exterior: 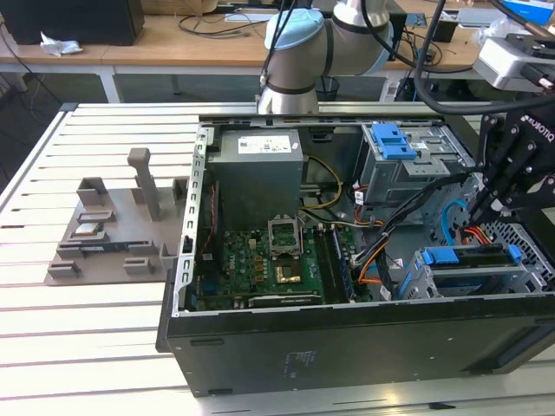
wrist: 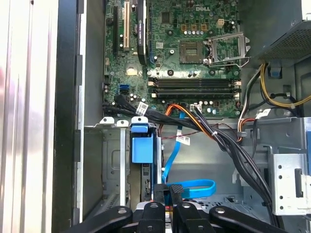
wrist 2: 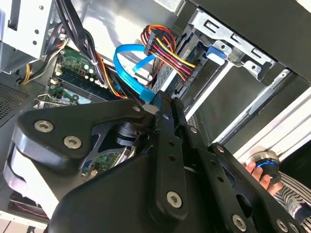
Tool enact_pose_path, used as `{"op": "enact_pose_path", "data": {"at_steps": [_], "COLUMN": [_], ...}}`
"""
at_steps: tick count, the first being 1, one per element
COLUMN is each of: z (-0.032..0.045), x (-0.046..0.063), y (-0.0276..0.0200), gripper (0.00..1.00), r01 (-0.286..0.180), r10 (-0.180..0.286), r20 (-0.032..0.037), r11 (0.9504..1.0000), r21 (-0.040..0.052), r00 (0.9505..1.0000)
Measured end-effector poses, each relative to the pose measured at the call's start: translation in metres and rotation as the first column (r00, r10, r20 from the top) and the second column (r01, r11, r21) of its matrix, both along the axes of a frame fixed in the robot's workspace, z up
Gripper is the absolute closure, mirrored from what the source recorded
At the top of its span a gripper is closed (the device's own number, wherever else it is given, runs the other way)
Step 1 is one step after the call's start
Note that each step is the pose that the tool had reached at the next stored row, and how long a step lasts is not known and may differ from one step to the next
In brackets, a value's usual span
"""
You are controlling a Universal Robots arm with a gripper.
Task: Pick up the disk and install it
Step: 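Insert the second disk wire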
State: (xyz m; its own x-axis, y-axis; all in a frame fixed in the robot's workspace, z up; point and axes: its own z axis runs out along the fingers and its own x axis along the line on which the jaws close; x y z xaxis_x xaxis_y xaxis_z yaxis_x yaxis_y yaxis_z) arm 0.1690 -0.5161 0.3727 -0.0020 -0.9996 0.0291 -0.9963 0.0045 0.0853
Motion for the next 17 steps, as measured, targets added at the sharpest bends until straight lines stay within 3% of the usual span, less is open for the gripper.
{"op": "enact_pose_path", "data": {"at_steps": [11, 17], "z": [-0.0007, -0.0029], "x": [-0.0024, -0.0043], "y": [-0.0011, -0.0043], "gripper": [0.84, 0.84], "r01": [0.000, 0.000], "r10": [0.000, 0.000], "r20": [0.0000, 0.0000], "r11": [1.0000, 1.0000], "r21": [-0.0001, -0.0002], "r00": [1.0000, 1.0000]}}
